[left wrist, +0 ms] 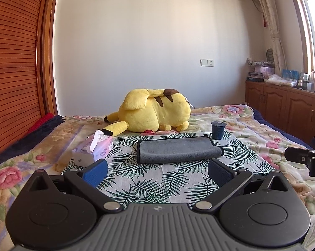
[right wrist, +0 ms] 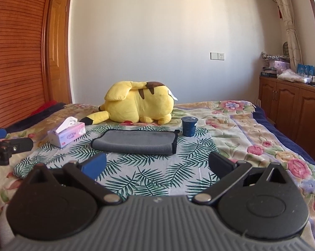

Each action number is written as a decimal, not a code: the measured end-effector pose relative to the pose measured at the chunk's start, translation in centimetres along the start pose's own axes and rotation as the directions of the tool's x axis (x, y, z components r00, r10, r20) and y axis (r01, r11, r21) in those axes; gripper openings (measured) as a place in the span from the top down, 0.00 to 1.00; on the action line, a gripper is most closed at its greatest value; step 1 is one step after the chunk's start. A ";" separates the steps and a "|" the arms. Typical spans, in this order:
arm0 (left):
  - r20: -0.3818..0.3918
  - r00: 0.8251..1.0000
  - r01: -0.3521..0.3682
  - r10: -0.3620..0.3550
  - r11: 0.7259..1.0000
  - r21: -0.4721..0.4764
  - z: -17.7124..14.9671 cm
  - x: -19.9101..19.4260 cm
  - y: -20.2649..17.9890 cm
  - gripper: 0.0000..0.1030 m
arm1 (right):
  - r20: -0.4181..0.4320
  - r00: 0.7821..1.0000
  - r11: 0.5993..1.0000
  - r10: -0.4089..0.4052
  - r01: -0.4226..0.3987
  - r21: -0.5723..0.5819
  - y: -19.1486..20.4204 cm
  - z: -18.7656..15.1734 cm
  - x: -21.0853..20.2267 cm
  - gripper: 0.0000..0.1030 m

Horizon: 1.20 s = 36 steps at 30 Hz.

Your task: Fold towel

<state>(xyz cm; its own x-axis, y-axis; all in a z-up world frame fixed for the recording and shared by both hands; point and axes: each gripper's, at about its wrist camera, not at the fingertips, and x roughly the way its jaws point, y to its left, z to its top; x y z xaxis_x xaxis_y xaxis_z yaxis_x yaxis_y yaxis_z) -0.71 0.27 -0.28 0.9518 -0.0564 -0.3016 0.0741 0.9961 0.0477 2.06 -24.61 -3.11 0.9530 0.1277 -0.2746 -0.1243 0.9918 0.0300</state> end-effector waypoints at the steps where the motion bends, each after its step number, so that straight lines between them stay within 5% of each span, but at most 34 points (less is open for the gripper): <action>1: 0.003 1.000 0.000 0.000 1.000 0.000 0.0 -0.1 0.0 0.16 | 0.005 1.000 1.000 -0.003 0.003 0.001 0.0 0.0 -0.1 0.00; 36: 0.014 1.000 0.003 -0.003 1.000 -0.001 0.0 -0.4 0.0 0.16 | 0.027 0.999 1.000 -0.020 0.020 0.014 -0.2 0.0 -0.3 0.00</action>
<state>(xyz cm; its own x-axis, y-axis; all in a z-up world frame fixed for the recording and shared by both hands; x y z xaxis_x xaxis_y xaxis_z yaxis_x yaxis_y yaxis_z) -1.03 0.33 -0.13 0.9556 -0.0601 -0.2886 0.0765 0.9960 0.0461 1.78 -24.90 -3.03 0.9625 0.1080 -0.2489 -0.1018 0.9941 0.0376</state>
